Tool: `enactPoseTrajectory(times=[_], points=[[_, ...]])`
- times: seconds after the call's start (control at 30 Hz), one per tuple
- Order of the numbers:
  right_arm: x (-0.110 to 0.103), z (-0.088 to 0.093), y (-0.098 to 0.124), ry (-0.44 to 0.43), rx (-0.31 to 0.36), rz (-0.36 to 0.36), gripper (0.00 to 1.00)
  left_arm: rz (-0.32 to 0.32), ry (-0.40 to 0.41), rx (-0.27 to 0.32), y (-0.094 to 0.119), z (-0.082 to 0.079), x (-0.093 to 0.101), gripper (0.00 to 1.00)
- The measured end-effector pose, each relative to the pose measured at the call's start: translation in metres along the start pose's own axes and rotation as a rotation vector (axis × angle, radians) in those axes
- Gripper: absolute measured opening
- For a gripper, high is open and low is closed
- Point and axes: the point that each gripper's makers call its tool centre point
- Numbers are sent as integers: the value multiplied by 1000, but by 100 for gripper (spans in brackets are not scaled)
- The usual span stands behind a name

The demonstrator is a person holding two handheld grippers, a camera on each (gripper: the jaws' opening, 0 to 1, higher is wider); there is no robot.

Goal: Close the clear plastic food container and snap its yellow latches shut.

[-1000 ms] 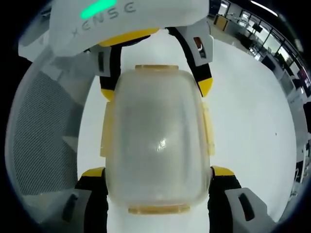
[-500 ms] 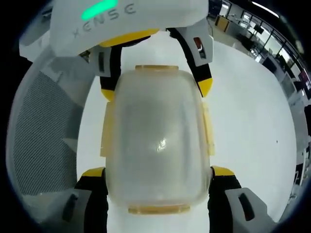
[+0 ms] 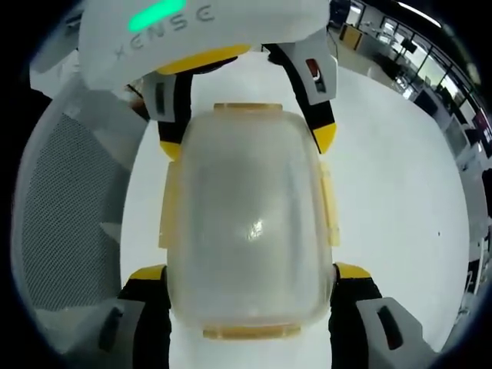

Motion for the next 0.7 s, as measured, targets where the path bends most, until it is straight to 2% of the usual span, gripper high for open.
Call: enactPoseTrajectory(times=[0.33,0.7], points=[[1,-15,-7,5,1,-2,86,-1,3,-3,5,16,0,91],[0,-15,-7,4,0,-5,86,0,3,-6,5,16,0,91]])
Point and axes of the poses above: the point that each gripper's makers call its tool centre point, and the gripper's own axes: y roughly backward along the fingers, x roughly to its right, z roughly out of its underside, and after that the axes turned 5 degrees about x, right-handed
